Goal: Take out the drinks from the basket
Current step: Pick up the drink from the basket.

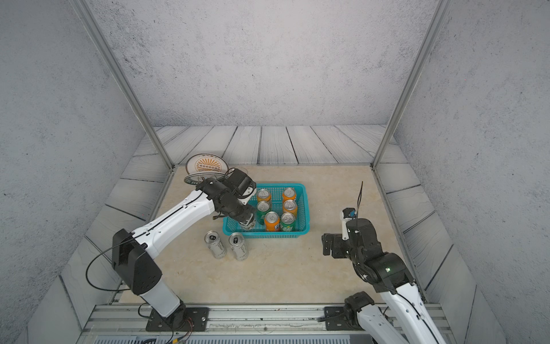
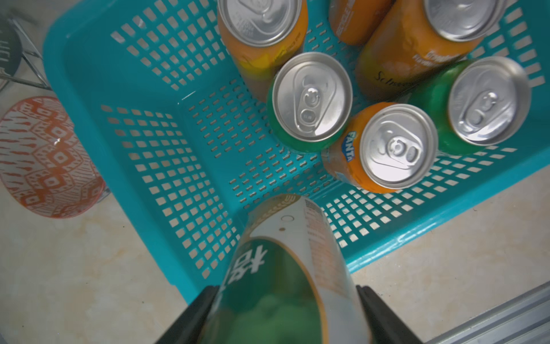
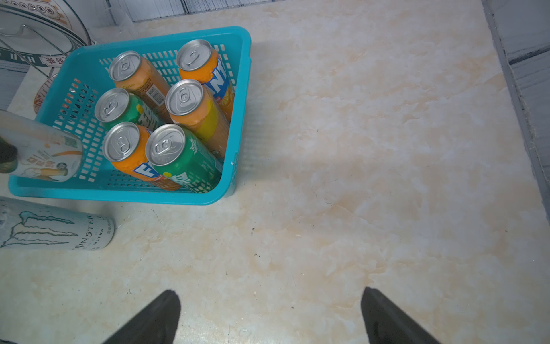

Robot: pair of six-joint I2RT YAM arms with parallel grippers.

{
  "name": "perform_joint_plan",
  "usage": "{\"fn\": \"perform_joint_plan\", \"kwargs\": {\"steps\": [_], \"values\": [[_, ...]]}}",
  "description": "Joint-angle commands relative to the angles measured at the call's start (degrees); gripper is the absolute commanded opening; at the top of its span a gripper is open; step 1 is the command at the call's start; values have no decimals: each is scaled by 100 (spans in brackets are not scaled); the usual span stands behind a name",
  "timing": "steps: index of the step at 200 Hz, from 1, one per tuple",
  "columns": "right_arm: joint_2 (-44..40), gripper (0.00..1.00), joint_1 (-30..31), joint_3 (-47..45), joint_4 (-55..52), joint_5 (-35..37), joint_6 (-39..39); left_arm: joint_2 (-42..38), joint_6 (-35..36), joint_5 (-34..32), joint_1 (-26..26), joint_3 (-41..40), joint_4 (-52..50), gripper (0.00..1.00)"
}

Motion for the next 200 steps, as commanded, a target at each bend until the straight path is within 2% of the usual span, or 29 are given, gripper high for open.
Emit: {"fn": "perform_joint_plan", "kwargs": {"steps": [1, 44, 98, 149, 200], "values": [[-56, 99, 14, -30, -39, -53, 56, -401, -105, -126, -110, 271, -104, 64], [-49, 99, 19, -6, -52, -54, 61, -808, -156, -271, -354, 341, -114, 64], [-30, 100, 19, 34, -54, -45, 41, -1150, -352, -541, -933, 354, -132, 63], [-12, 99, 16, 43, -50, -42, 39, -1185, -592, -892, -1591, 191, -98, 63], [-12, 99, 15, 42, -48, -54, 37, -978, -611, -898, -1817, 153, -103, 63]]}}
